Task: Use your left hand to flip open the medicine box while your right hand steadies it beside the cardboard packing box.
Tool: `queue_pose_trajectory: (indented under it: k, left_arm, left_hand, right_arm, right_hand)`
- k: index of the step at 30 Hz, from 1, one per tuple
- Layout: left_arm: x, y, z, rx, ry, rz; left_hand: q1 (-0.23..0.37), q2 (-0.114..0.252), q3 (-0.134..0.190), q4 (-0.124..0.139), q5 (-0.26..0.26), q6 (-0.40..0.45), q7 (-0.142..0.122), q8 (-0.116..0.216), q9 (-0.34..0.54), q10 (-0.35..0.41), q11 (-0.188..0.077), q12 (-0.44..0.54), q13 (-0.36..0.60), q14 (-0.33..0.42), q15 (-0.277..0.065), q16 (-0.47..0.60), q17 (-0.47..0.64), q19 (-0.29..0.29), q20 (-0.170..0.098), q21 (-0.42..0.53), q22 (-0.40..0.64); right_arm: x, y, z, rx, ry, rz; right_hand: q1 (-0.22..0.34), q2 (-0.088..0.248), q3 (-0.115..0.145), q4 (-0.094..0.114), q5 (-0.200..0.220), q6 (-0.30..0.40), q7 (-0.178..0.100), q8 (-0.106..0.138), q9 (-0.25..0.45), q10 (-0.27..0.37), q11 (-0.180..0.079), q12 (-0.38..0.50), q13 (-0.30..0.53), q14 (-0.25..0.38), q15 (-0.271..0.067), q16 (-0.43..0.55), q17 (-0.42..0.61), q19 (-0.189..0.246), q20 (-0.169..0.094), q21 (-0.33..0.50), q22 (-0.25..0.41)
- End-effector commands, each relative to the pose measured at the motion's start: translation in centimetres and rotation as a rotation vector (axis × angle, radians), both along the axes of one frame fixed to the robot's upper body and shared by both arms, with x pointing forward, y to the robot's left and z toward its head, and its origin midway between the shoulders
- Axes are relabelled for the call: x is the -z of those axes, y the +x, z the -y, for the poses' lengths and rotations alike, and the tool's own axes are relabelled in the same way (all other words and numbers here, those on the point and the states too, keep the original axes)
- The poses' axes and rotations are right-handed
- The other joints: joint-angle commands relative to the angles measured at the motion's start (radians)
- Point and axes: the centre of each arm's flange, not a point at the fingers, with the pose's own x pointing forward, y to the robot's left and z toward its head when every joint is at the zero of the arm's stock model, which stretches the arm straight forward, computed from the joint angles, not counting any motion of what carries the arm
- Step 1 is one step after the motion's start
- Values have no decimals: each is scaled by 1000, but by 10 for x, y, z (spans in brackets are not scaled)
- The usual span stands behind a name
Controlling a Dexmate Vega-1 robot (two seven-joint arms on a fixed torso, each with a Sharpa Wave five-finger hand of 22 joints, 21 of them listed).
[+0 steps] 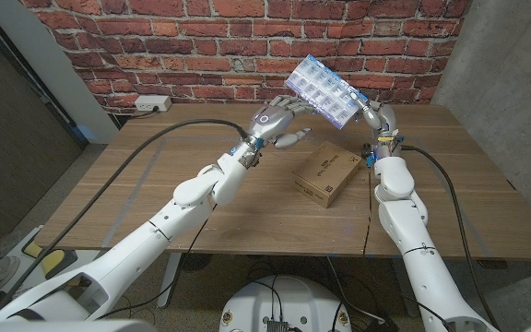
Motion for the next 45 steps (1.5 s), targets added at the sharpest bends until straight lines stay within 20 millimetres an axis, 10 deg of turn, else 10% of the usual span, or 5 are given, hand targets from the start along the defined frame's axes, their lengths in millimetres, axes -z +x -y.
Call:
queue_pose_trajectory:
  k: [1,10,21,34,45]
  left_arm:
    - [11,-2,16,-71,99,71]
    - [20,-3,21,-123,150,103]
    - [33,0,22,-166,183,83]
    - [36,4,24,-203,209,54]
    - [37,5,31,-233,268,51]
  left_hand:
    - [-20,11,0,14,2,-8,0,-20,-1,-18,0,-11,-4,-11,-141,-3,13,-25,-3,13,10]
    - [-65,53,-5,43,-1,-57,1,-73,-4,-68,1,-26,-12,-15,-134,23,65,-53,-1,43,31]
    - [-120,70,-99,39,-6,-62,6,-124,-3,-111,4,-18,-14,-98,-91,304,431,-143,5,184,165]
    - [-199,64,-105,90,-6,-76,5,-138,-4,-137,4,-30,-17,-135,-61,277,430,-213,41,211,206]
    - [-251,62,-66,113,-5,-277,7,-159,0,-350,7,-40,-15,-234,-14,236,448,-305,72,263,268]
  right_arm:
    - [-5,-4,-11,41,-6,18]
    - [-6,-6,-18,55,-11,30]
    - [-7,-6,-22,59,-6,40]
    - [-9,-10,-30,45,-24,59]
    - [-10,-11,-37,39,-46,68]
  right_hand:
    - [102,93,10,-2,5,14,-3,-3,2,57,-49,-4,6,25,-92,-3,3,12,-62,6,2]
    - [102,94,10,-1,4,15,-1,-5,5,61,-48,-8,8,31,-92,-1,22,12,-64,6,1]
    - [102,93,10,0,4,19,-2,-8,6,63,-51,-14,10,23,-92,-13,21,13,-65,6,1]
    - [102,93,10,0,4,18,-2,-12,9,65,-48,-19,11,33,-91,-6,35,12,-66,6,1]
    - [101,93,10,0,4,21,-3,-16,10,66,-47,-22,17,35,-92,-8,37,12,-66,5,1]
